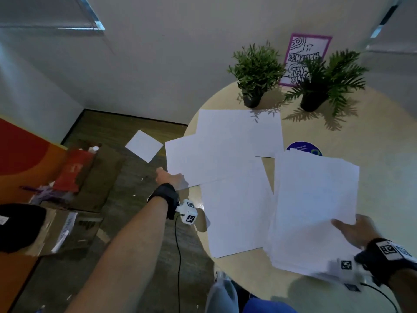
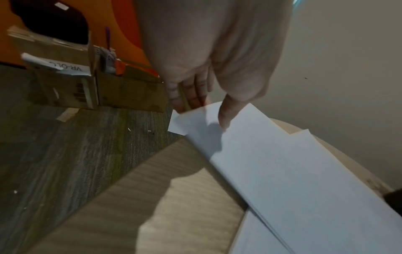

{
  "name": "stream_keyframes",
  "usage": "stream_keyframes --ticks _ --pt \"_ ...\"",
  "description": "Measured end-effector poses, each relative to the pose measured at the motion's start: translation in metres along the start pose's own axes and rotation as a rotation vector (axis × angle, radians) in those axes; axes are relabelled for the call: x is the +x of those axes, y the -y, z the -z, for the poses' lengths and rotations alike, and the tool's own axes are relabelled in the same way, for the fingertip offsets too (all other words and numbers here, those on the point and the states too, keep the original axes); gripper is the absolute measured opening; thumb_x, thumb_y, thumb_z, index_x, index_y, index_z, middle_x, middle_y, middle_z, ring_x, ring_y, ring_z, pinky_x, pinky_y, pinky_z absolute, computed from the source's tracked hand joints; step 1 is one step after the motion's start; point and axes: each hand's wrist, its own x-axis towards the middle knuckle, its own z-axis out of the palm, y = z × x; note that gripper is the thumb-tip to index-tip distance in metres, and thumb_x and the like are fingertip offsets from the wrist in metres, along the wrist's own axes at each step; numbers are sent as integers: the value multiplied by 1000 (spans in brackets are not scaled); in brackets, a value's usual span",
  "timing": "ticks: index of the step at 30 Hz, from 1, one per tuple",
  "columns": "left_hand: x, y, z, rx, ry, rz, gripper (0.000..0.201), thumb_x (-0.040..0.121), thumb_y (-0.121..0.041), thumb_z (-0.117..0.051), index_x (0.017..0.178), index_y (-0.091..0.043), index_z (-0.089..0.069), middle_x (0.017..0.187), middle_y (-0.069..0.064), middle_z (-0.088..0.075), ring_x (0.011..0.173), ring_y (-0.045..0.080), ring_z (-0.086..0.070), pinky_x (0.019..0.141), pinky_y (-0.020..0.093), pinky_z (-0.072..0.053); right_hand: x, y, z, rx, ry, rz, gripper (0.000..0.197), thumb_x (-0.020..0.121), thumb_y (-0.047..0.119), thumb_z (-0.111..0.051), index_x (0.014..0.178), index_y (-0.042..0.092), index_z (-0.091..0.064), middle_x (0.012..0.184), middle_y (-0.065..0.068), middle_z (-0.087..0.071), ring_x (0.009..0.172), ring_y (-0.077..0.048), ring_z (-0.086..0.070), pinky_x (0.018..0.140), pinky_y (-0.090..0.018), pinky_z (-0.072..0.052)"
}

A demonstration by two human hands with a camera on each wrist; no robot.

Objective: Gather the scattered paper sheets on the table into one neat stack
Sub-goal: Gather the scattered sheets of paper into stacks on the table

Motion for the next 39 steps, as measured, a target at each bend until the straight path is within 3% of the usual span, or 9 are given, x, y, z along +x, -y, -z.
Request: stream_keyframes --ticks 3,8,18,22,24,26,31,34,39 --pt "7 8 2 -45 0 -30 72 82 -3 -74 145 -7 -38 136 17 -52 121 31 -54 96 37 -47 -5 5 1 -19 1 -25 91 86 36 -75 149 -10 -28 154 -26 -33 140 -43 -37 114 -51 -31" --pt "1 15 4 -107 96 -196 15 87 0 -61 99 -5 -66 103 9 -69 99 25 -64 71 28 -51 -10 11 2 -32 14 -23 89 87 34 -75 148 -11 -27 154 -27 -33 140 -43 -36 113 -49 -31" --pt "-49 -14 16 -492 213 -336 19 96 3 -49 108 -9 -59 95 5 -64 78 16 -55 69 26 -47 -15 14 5 -40 6 -40 81 88 32 -74 144 -13 -35 149 -29 -40 135 -43 -42 108 -47 -37" --pt "-87 -28 -6 -697 296 -286 21 92 7 -52 94 -14 -56 87 1 -66 84 19 -60 89 40 -51 -12 10 6 -5 8 -66 85 86 34 -76 146 -9 -32 150 -26 -40 135 -41 -43 108 -46 -38" --pt "-114 -32 -28 -756 393 -260 21 89 6 -57 92 -15 -51 85 6 -57 82 23 -53 85 37 -49 -10 7 5 10 3 -68 83 85 36 -77 145 -5 -36 146 -24 -45 131 -40 -47 106 -45 -42" --pt "-147 -33 -56 -720 473 -205 28 90 4 -60 81 -17 -44 73 7 -49 68 21 -45 64 30 -44 1 -1 2 -1 9 -40 79 79 47 -77 138 3 -49 135 -19 -58 119 -36 -58 98 -45 -50" --pt "-225 -4 -135 -603 612 -116 23 89 6 -64 79 -12 -52 65 5 -55 56 15 -55 55 27 -47 13 -13 -3 -2 9 -17 72 75 49 -79 127 5 -57 123 -14 -66 110 -35 -63 93 -45 -53" --pt "-260 22 -171 -519 633 -76 30 85 7 -66 64 -13 -61 57 5 -57 54 17 -53 60 31 -46 19 -18 -6 -11 37 -16 77 67 57 -77 124 9 -60 120 -10 -68 107 -33 -65 91 -43 -55" --pt "-297 64 -200 -328 665 -33 25 76 -15 -80 81 -1 -60 75 10 -65 70 23 -63 67 34 -54 29 -25 -7 -57 54 39 72 61 62 -71 116 16 -67 109 -5 -73 96 -30 -70 84 -42 -58"
